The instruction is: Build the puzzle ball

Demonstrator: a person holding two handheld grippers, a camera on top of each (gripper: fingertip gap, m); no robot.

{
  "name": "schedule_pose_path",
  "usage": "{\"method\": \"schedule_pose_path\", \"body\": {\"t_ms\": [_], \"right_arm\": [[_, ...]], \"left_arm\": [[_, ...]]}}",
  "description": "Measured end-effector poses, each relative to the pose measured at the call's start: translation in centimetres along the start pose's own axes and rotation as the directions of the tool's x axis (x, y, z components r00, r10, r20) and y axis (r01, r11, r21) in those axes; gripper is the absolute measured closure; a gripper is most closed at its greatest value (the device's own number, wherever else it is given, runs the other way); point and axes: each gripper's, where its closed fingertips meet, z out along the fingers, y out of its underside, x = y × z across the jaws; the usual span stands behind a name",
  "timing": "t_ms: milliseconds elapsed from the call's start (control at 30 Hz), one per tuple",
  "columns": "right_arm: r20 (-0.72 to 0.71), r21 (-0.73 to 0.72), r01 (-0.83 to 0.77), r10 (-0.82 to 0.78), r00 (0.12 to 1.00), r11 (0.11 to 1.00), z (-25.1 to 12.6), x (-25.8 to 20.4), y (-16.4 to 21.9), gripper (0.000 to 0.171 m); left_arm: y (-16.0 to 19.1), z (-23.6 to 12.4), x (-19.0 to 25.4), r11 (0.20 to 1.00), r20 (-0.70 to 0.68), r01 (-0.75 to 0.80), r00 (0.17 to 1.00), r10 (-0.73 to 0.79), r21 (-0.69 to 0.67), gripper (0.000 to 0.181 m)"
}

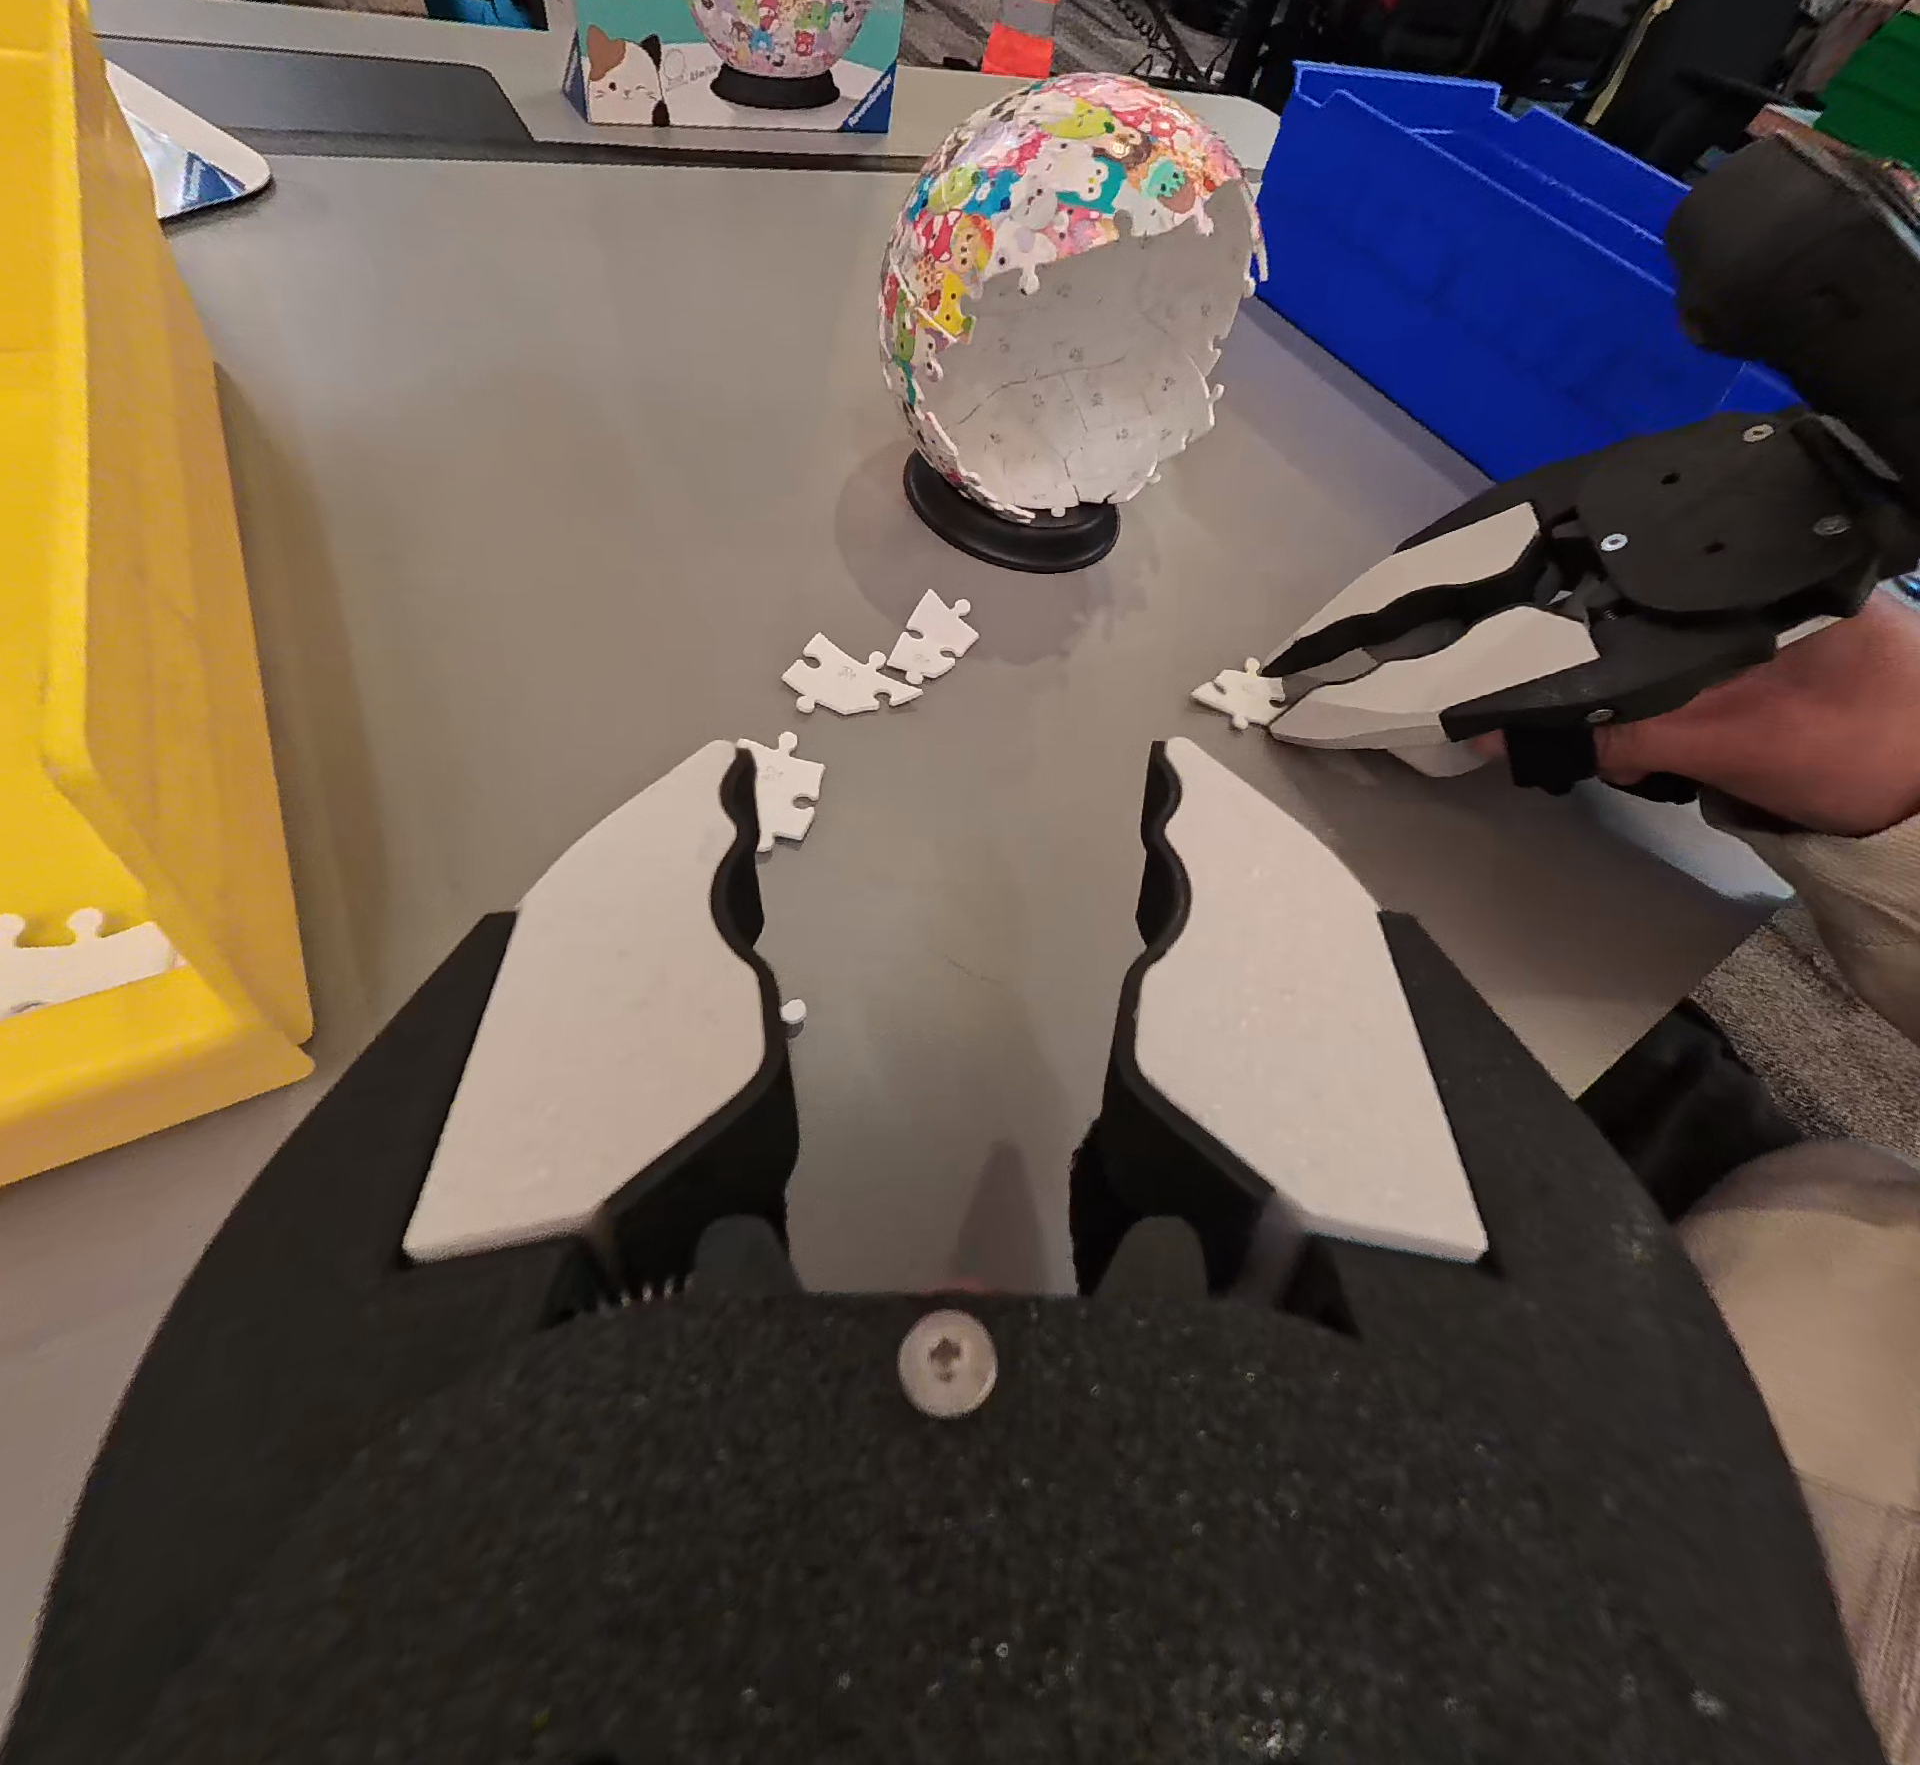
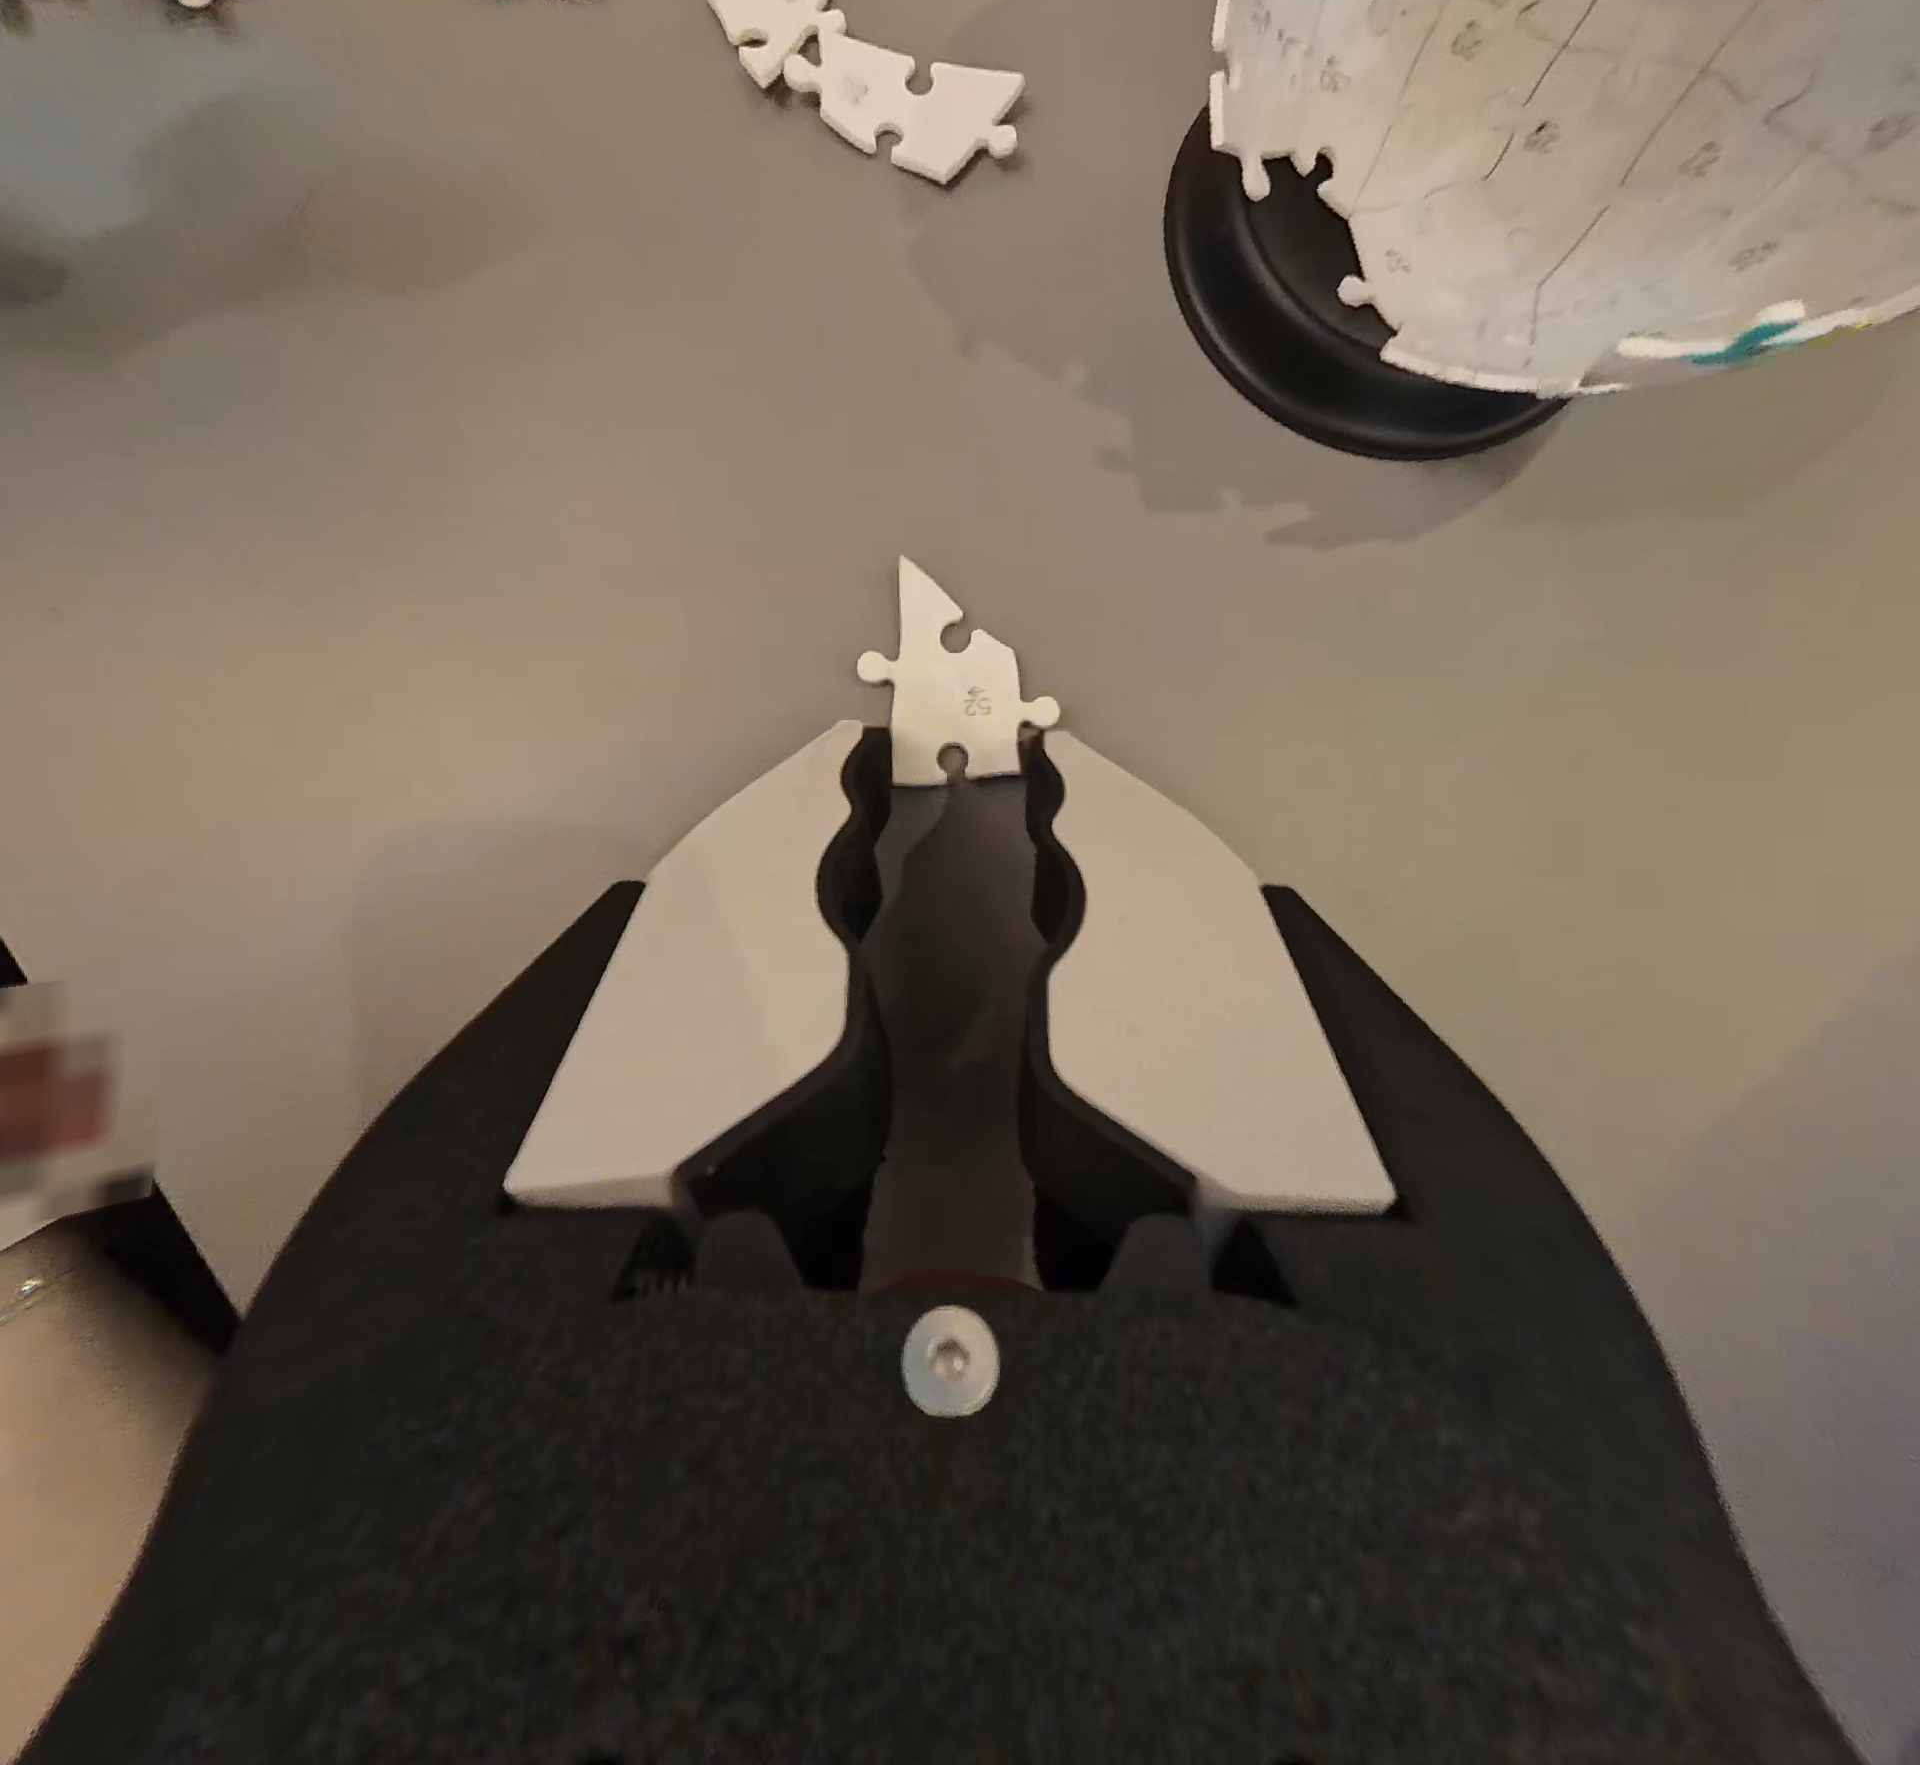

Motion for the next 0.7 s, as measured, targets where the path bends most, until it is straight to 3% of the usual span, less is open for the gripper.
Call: {"method": "schedule_pose_path", "body": {"t_ms": [433,533,700], "right_arm": [[0.047,0.004,-0.033,0.033,0.998,0.999,-0.9,-2.2,0.1,0.135],[0.114,0.048,-0.067,0.062,0.992,0.997,-1.7,-3.7,-0.6,0.135],[0.021,0.038,-0.03,0.029,0.999,0.999,-2.1,-1.5,0.7,0.13]], "left_arm": [[-0.1,-0.9,0.8,1.0,-0.001,-0.027,1.0,0.027,0.013,0.11],[-0.4,-1.2,1.0,0.999,0.0,-0.027,1.0,0.027,0.031,0.11],[-0.1,-1.1,1.2,0.999,0.004,-0.04,0.999,0.04,0.013,0.11]]}}
